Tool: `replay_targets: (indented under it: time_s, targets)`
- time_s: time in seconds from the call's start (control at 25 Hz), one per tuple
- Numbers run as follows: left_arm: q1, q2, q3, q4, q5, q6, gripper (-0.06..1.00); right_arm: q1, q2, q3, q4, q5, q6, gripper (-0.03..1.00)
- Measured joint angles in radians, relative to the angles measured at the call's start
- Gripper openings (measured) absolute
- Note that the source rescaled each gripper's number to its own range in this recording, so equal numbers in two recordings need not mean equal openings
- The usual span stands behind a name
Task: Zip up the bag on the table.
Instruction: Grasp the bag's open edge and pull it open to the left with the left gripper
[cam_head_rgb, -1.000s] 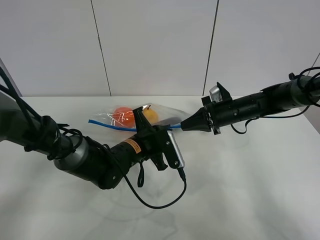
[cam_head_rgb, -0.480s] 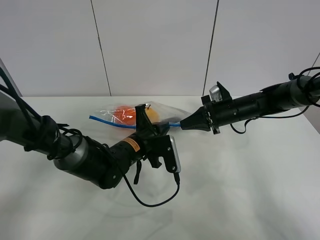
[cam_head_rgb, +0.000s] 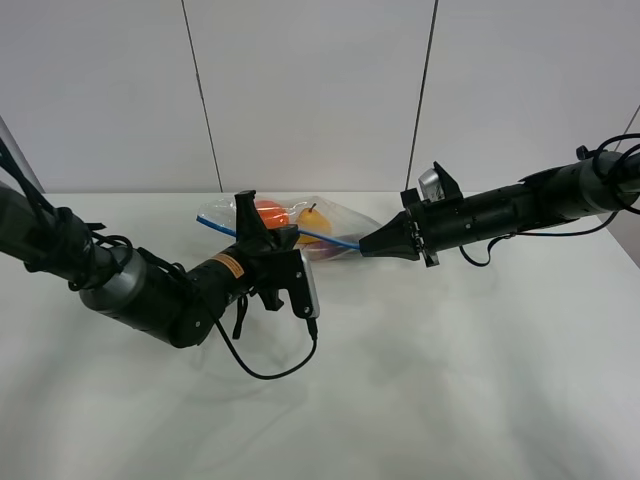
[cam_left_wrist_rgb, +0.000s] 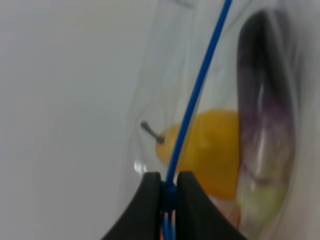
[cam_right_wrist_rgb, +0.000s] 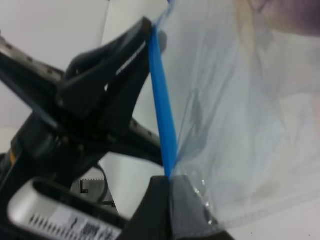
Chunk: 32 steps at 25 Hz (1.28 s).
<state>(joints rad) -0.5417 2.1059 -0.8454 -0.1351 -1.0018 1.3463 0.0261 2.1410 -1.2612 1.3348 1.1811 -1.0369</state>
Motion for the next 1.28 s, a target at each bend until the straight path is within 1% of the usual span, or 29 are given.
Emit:
replay_targets:
  time_s: [0.24, 0.44, 0.56, 0.72, 0.92, 1.0, 1.28]
  targets:
    - [0.099, 0.000, 0.000, 0.016, 0.016, 0.012, 0.01, 0.000, 0.000, 0.000, -0.004, 0.002, 0.000, 0.00]
    - [0.183, 0.000, 0.000, 0.058, 0.016, 0.013, 0.01, 0.000, 0.000, 0.000, -0.014, 0.004, 0.000, 0.00]
    - [0.221, 0.000, 0.000, 0.066, 0.016, 0.013, 0.01, 0.000, 0.000, 0.000, -0.017, 0.005, 0.000, 0.00]
    - [0.270, 0.000, 0.000, 0.106, 0.016, 0.013, 0.01, 0.000, 0.000, 0.000, -0.018, 0.007, 0.000, 0.00]
    - [0.331, 0.000, 0.000, 0.112, 0.016, 0.013, 0.01, 0.000, 0.000, 0.000, -0.026, 0.008, 0.000, 0.00]
    - [0.350, 0.000, 0.000, 0.110, 0.016, 0.013, 0.01, 0.000, 0.000, 0.000, -0.028, 0.011, 0.000, 0.00]
    - [0.355, 0.000, 0.000, 0.142, 0.016, 0.003, 0.00, 0.001, 0.000, 0.000, -0.034, 0.012, 0.000, 0.00]
